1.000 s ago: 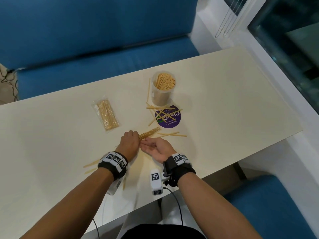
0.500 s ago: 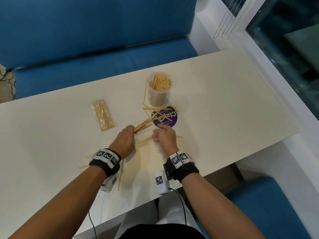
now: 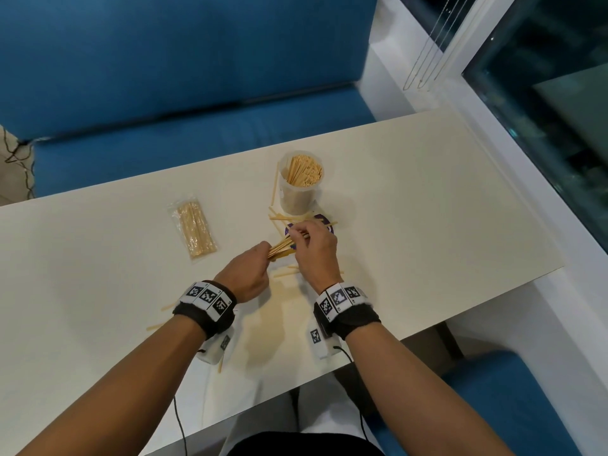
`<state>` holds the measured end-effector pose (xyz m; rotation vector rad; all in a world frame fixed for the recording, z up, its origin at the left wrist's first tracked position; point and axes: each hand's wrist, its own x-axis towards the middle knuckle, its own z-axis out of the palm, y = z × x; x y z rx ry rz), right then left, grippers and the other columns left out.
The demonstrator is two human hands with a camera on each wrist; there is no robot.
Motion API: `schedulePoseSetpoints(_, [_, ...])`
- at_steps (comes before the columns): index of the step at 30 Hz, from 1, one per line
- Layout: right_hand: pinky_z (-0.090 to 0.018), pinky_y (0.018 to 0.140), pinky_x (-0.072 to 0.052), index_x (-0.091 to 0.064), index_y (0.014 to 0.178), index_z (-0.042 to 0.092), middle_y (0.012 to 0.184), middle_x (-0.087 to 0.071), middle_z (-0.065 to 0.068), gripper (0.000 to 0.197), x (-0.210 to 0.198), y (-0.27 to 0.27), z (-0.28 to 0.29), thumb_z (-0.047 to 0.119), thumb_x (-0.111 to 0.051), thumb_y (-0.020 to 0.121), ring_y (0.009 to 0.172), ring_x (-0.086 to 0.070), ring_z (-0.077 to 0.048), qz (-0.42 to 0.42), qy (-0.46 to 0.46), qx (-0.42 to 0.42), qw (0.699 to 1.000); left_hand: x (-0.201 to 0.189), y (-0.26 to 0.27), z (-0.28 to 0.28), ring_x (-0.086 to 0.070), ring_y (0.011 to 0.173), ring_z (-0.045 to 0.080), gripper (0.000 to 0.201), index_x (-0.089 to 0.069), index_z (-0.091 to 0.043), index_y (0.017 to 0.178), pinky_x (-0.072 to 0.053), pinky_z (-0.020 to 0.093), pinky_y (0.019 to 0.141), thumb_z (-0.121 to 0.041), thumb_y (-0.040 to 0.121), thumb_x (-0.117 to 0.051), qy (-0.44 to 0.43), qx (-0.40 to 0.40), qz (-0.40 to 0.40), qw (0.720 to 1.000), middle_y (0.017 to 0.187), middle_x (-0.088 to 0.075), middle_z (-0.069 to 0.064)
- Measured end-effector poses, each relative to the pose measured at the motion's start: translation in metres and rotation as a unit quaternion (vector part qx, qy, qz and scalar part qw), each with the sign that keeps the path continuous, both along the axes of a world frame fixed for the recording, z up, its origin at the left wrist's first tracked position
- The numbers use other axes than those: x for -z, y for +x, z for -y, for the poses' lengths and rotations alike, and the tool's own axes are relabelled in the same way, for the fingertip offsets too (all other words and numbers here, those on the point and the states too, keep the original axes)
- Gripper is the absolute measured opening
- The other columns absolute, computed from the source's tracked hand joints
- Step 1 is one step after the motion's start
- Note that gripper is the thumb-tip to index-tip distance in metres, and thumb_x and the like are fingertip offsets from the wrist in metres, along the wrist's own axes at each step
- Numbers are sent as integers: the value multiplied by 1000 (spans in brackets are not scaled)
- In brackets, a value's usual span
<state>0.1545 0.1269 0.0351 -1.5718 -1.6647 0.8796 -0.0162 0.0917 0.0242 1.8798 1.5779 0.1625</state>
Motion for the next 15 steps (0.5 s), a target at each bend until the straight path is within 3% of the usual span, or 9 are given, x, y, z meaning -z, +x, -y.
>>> schedulePoseSetpoints(2, [-11,80,-42,-74,97,7,99,-67,-3,11,-2,2,-2,12,-64,100,89,-61,-16,10,20,-4,1000,-2,3,-3,-52,72,24,8,-43,-15,104,-42,39,63,-10,98,-41,-15,9,-12,1000,88,-55,5])
schedulePoseSetpoints(6, [-31,87,-50,-75,95,4,96,-69,-6,12,-7,0,-1,9,-64,98,90,-62,-20,14,37,-60,997,-5,11,-8,-46,63,21,10,-37,-15,101,-32,37,57,-8,96,-41,-10,17,-23,1000,79,-48,1])
schedulePoseSetpoints(9, [-44,93,-47,-78,96,9,100,-74,-1,16,-5,2,-1,18,-65,99,99,-59,-23,48,29,-85,995,-10,15,-10,-45,59,22,5,-36,-14,100,-34,38,58,-11,99,-40,12,12,-12,1000,76,-50,2])
schedulePoseSetpoints(12, [-39,98,-37,-79,99,21,124,-69,6,24,-9,10,-10,38,-62,100,116,-50,-20,114,31,-37,992,-14,15,-13,-49,59,24,11,-39,-15,98,-35,38,58,-24,103,-40,34,-9,-18,999,72,-53,3])
schedulePoseSetpoints(15, [-32,94,-44,-73,108,16,110,-68,3,26,-22,10,-20,35,-57,105,103,-59,-15,-7,-91,-45,995,-20,18,-18,-49,58,22,17,-40,-17,95,-31,36,57,-34,96,-37,41,-15,-32,999,68,-52,0])
